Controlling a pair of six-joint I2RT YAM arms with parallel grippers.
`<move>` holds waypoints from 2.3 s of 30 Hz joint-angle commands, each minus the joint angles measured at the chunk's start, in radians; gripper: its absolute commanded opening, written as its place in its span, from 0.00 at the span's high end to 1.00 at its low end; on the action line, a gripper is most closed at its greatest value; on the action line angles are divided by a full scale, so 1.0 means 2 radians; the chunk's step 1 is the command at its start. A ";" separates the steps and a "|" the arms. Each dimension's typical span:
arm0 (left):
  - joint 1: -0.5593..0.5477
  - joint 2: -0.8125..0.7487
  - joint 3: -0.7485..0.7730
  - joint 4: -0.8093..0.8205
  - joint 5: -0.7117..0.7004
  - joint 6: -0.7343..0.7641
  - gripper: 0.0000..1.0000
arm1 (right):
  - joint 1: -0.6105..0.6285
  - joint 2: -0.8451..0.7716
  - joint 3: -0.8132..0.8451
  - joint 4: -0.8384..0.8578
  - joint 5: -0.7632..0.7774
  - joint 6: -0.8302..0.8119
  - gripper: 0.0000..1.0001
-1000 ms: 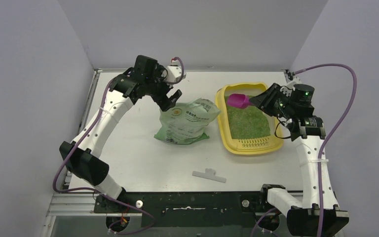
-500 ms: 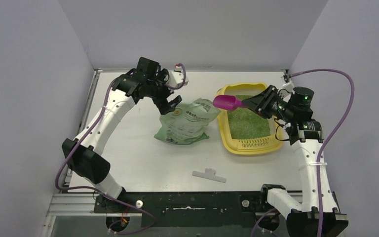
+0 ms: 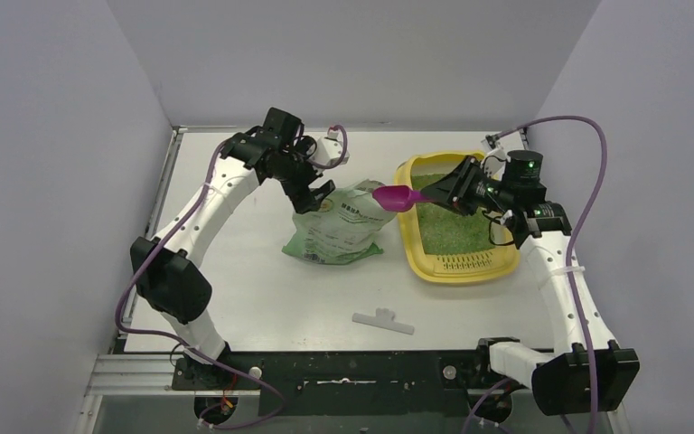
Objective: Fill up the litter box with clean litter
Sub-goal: 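Scoop the cat litter from the cat litter bag.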
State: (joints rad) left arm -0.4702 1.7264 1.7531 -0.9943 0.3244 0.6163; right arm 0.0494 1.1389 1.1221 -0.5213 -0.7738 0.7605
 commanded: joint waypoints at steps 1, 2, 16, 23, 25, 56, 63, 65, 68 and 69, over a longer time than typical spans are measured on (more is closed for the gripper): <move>0.003 0.001 0.029 -0.043 0.015 0.018 0.20 | 0.017 0.010 0.036 0.013 0.005 -0.016 1.00; 0.003 0.002 0.029 -0.049 0.017 0.020 0.24 | 0.023 0.017 0.042 0.008 0.006 -0.020 1.00; -0.001 0.014 0.044 -0.117 0.070 0.032 0.76 | 0.127 0.145 0.140 -0.085 0.065 -0.088 1.00; -0.010 -0.005 0.020 -0.110 0.081 0.037 1.00 | 0.166 0.164 0.142 -0.099 0.108 -0.094 1.00; -0.015 -0.007 0.013 -0.110 0.076 0.035 1.00 | 0.173 0.165 0.136 -0.099 0.115 -0.092 1.00; 0.014 -0.233 -0.309 0.222 0.001 -0.130 0.28 | 0.224 0.265 0.151 -0.101 0.123 -0.107 1.00; 0.062 -0.216 -0.332 0.227 0.122 -0.146 0.26 | 0.240 0.279 0.209 -0.141 0.110 -0.133 1.00; 0.062 -0.198 -0.321 0.212 0.153 -0.134 0.30 | 0.243 0.281 0.226 -0.150 0.111 -0.136 1.00; 0.062 -0.168 -0.296 0.190 0.187 -0.121 0.44 | 0.244 0.279 0.252 -0.167 0.124 -0.140 1.00; 0.062 -0.158 -0.286 0.181 0.193 -0.119 0.56 | 0.244 0.278 0.260 -0.178 0.135 -0.142 1.00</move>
State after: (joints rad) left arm -0.3458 1.3491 1.0901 -0.6098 0.5640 0.3538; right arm 0.5251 1.7149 1.5436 -0.8257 -0.5373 0.5087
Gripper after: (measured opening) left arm 0.579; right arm 0.281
